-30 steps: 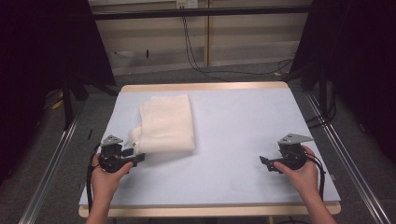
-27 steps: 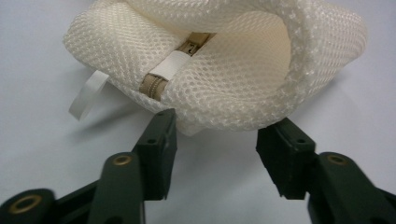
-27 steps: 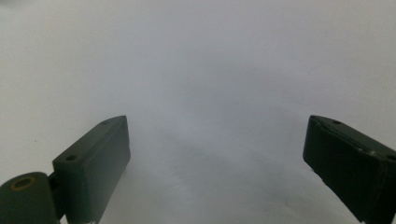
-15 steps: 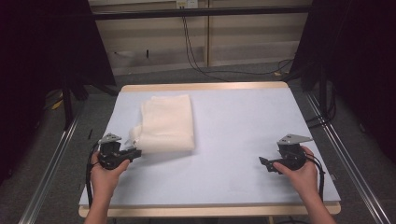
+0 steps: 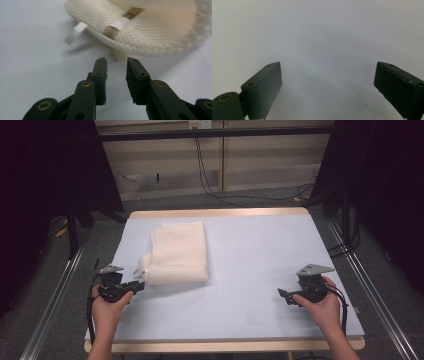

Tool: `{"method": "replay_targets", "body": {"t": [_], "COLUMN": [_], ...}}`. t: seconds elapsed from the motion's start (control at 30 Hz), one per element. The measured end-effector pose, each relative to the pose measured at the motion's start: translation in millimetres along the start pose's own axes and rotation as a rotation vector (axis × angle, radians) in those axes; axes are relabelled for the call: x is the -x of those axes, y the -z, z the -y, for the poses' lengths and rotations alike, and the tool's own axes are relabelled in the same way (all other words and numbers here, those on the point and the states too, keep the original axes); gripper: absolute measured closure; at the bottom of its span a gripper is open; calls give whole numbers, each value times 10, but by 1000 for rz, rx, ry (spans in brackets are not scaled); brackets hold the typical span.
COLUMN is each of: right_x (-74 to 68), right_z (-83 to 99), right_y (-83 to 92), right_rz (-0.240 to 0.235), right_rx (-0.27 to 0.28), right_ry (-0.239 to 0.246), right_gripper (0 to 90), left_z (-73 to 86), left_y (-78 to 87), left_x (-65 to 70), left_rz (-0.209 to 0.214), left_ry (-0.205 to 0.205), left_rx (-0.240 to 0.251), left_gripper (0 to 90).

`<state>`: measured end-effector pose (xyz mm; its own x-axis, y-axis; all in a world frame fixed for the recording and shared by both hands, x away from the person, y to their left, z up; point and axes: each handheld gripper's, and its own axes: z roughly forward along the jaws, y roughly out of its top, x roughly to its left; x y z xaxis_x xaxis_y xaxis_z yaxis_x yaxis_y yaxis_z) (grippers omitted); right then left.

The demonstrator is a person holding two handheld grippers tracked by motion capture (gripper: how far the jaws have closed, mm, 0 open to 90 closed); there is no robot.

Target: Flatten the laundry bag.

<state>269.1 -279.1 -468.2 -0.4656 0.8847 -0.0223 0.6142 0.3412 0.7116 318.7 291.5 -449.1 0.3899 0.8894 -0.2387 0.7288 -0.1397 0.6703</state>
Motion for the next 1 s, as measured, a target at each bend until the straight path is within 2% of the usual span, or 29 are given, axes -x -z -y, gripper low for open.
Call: {"method": "replay_targets", "body": {"t": [0.07,0.1,0.2,0.3,0.43,0.47,0.53,0.6,0.7,0.73,0.77,0.83,0.9,0.97,1.0], "right_x": [-9,-6,-16,-8,5,2,-1,-5,-14,-9,-2,1,-5,-14,-21], "right_z": [-4,-6,-10,-9,-9,-6,-2,0,2,2,2,2,2,-1,-3], "right_y": [-5,-13,-24,-22,-13,-11,-11,-20,-20,-21,-22,-21,-20,-19,-16], "right_rz": [3,8,5,9,18,21,21,19,19,15,18,20,16,15,14], "right_rx": [-9,-6,-12,-16,-7,-14,-21,-19,-21,-19,-16,-19,-20,-21,-24], "right_ry": [2,21,12,21,18,15,10,21,20,25,27,24,23,20,15], "right_gripper": [75,77,77,77,77,77,77,78,78,78,78,78,80,81,82], "left_z": [-22,-34,-80,-111,-178,-198,-229,-272,-319,-341,-350,-368,-377,-379,-373], "left_y": [24,37,26,-34,-111,-123,-135,-119,-108,-138,-140,-165,-212,-284,-322], "left_x": [-39,-59,-97,-88,-50,-46,-56,-69,-97,-81,-83,-48,-31,-9,15], "left_rz": [-23,-29,-43,-26,-37,-54,-58,-81,-53,-27,-21,-41,-8,35,33], "left_ry": [25,20,39,55,100,92,110,123,153,162,151,141,159,168,162], "left_rx": [18,16,16,3,6,-9,-2,-7,-8,0,-22,-28,-41,-74,-87], "left_gripper": [651,637,606,558,493,472,449,430,384,365,361,347,333,265,260]}}
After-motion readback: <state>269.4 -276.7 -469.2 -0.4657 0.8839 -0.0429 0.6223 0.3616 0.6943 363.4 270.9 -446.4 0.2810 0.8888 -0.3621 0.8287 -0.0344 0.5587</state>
